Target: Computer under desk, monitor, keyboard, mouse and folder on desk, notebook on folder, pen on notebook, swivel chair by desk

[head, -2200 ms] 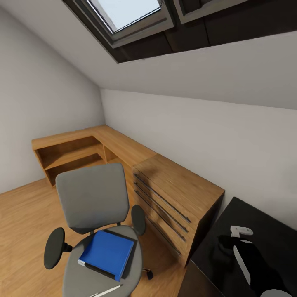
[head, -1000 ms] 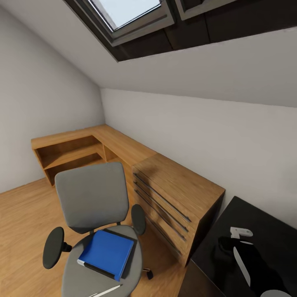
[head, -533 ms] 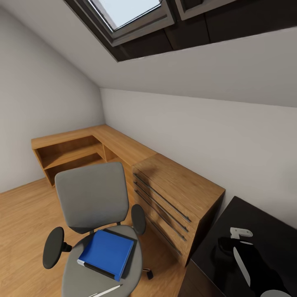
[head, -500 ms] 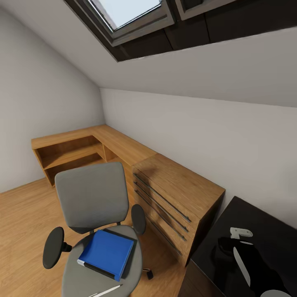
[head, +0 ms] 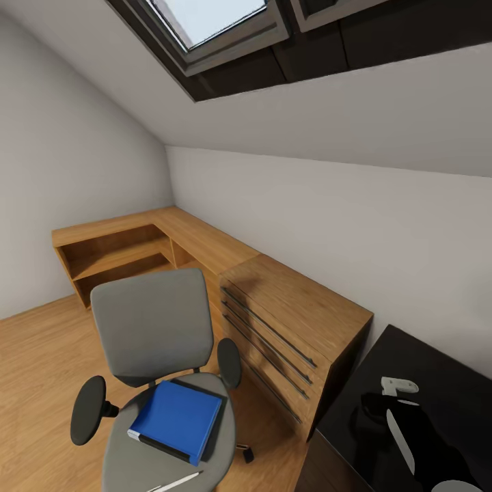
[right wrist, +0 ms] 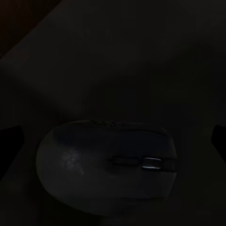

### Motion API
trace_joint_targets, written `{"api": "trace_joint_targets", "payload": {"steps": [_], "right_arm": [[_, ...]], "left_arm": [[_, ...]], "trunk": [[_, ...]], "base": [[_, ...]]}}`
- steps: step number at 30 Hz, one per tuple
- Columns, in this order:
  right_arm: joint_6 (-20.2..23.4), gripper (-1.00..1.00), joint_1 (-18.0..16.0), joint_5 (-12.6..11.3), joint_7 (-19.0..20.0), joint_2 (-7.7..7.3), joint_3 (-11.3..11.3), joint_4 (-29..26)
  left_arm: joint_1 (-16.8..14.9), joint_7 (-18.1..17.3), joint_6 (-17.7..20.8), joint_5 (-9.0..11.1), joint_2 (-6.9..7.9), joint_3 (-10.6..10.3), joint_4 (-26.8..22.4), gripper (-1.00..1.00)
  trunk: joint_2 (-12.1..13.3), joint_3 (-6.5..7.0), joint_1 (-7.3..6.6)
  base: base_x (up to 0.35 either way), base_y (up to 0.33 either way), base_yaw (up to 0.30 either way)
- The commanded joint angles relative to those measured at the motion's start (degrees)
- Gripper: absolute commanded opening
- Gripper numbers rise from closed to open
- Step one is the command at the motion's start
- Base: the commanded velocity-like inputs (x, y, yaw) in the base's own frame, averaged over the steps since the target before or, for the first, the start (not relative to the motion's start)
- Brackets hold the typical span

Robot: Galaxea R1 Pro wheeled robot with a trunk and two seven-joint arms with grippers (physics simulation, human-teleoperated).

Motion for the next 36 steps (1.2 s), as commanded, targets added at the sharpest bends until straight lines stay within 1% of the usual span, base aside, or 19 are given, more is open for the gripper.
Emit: {"api": "trace_joint_targets", "payload": {"steps": [1,10,36], "right_arm": [[0.33,1.00,-0.03,0.20,-0.05,0.01,-0.01,-0.08],[0.33,1.00,-0.03,0.21,-0.05,0.01,-0.01,-0.02],[0.33,1.00,-0.03,0.21,-0.08,0.01,-0.01,0.00]], "left_arm": [[-0.05,0.07,-0.25,0.53,0.03,-0.42,0.03,1.00],[-0.03,0.07,-0.23,0.52,0.03,-0.45,0.03,1.00],[-0.03,0.07,-0.23,0.47,0.03,-0.30,0.03,1.00]], "trunk": [[-0.47,-0.26,0.23],[-4.07,-1.87,2.21],[-4.07,-1.87,2.21]], "base": [[0.000,0.000,0.000],[0.000,0.000,0.000],[0.000,0.000,0.000]]}}
